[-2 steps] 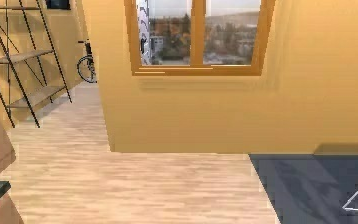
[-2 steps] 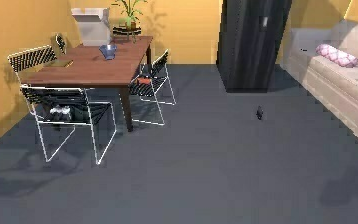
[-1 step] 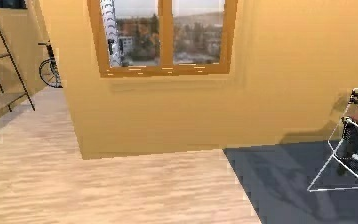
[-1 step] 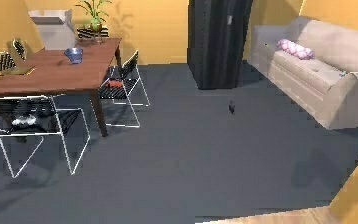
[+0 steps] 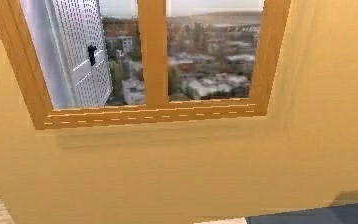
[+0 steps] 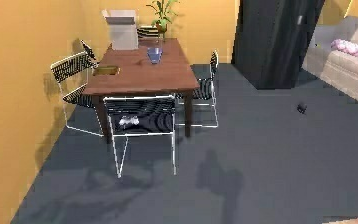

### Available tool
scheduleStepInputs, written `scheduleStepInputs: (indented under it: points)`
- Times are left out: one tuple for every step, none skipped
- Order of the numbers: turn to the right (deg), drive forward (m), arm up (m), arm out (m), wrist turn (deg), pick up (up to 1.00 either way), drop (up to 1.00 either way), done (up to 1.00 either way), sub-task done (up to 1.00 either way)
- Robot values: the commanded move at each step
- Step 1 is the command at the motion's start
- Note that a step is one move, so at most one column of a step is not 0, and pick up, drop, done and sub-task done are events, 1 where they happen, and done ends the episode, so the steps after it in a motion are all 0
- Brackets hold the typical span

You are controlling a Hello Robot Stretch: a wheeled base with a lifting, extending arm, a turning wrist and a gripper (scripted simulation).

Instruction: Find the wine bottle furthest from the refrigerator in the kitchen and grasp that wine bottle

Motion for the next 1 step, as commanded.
scheduleStepInputs:
  points:
    - [-45.0,0.0,0.0,0.0,0.0,0.0,0.0,0.0,0.0]
